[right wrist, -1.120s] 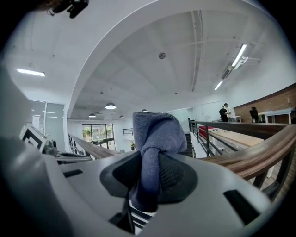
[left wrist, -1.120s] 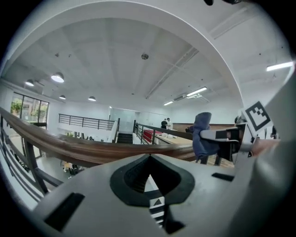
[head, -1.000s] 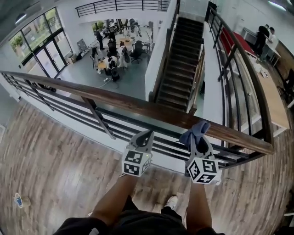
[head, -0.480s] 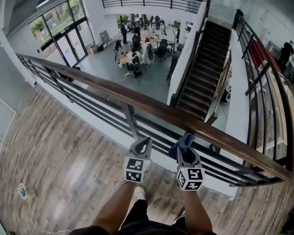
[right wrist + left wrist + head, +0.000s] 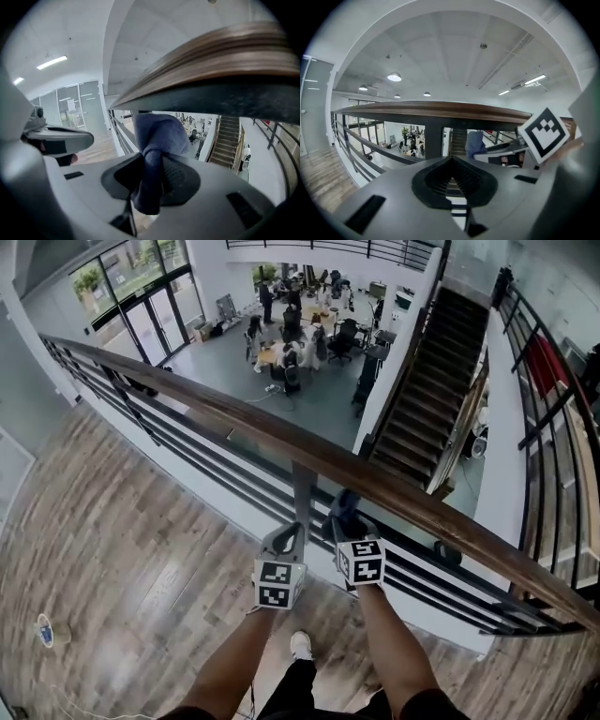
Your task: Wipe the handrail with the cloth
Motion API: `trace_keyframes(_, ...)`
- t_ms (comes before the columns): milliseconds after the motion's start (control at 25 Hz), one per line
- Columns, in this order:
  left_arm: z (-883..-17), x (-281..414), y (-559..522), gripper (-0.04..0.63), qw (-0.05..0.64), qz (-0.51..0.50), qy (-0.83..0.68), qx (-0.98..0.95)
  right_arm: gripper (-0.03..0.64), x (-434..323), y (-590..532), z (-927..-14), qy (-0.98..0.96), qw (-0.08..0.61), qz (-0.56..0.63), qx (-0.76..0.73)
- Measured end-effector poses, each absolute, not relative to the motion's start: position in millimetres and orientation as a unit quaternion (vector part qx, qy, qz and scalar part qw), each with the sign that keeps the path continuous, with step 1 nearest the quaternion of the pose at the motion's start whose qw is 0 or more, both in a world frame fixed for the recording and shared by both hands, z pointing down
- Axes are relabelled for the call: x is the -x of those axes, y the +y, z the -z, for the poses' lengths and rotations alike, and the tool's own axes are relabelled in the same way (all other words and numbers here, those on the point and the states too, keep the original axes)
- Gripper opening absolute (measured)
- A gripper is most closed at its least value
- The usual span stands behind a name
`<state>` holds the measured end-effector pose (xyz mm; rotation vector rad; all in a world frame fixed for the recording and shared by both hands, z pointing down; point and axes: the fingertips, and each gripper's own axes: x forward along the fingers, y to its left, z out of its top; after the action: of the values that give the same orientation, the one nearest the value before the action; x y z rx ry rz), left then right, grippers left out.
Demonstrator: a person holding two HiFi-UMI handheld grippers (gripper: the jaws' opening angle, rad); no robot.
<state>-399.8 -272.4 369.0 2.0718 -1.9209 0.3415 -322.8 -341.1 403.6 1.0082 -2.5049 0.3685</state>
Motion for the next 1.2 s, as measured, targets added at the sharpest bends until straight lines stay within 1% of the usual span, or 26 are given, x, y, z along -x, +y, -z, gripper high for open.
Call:
trace_keyframes(200,-385,432,-291,-0.002,0.15,-0.131,-0.654,-0.73,0.104,365,-372,-428,-0.883,0.246,-0.099,-0.388)
trace_keyframes(320,-397,452,-296,-0.002,0.157,-0.134,-0.657,-0.725,0.104,384,-385,-442,-0.872,0.261,-0.112,-0.398)
trace_keyframes(480,-405,456,-295,-0.002,0.161,-0.139,-0.654,-0.726,0.103,399,-394,-458,-0.859,0.296,-0.134,-0.396)
trace_keyframes(560,-404,451,-299,-0.002,0.156,-0.141,-0.654,-0.726,0.101,397,-402,-463,-0.851,0.316,-0.14,-0.396)
trace_keyframes(680,-408,443,-301,-0.002,0.159,-0.143,-0.653,-0.726,0.101,391,-405,-468,-0.846,0.325,-0.153,-0.393)
trace_keyframes(1000,-415,415,-303,-0.002,0.177,-0.139,-0.646,-0.729,0.101,369,-397,-473,-0.849,0.324,-0.155,-0.387)
trace_keyframes(1200,-414,396,-293,-0.002,0.185,-0.133,-0.647,-0.728,0.101,333,-394,-477,-0.841,0.309,-0.179,-0.406)
